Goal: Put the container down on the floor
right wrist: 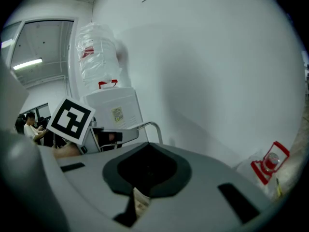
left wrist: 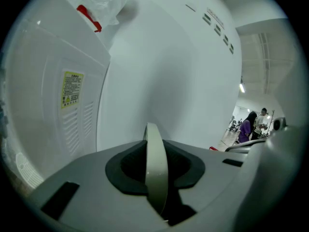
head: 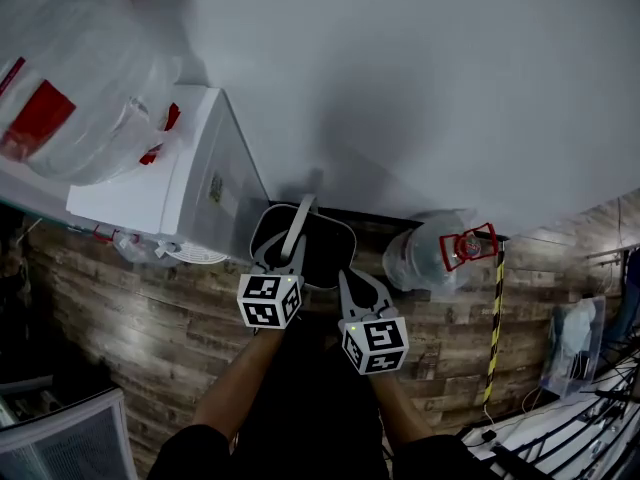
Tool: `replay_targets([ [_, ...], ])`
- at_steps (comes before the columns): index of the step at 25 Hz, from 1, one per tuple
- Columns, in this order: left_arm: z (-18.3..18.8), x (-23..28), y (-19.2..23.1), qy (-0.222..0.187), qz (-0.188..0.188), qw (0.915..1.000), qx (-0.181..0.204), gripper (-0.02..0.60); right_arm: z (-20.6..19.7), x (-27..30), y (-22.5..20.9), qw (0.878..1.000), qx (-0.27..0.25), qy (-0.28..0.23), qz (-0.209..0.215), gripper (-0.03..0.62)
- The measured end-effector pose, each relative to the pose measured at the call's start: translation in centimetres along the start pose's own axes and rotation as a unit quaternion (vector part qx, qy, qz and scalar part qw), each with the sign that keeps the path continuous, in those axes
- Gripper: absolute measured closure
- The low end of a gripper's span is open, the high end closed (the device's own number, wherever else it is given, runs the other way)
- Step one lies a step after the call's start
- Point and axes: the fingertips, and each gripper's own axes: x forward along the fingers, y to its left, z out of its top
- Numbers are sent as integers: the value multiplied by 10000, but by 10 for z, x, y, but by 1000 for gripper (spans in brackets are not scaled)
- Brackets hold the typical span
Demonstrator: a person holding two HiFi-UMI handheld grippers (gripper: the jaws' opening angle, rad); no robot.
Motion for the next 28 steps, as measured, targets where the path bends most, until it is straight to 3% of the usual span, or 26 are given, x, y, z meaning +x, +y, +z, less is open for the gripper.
replay_targets([
  [17,-68,80,57,-577,-109,9980,211,497,-94,99,-45,9979,-425,-488,-34,583],
  [28,-113,110,92,-810,32,9965,187,497,-145,132,-57,9977,-509,-437,110,583],
])
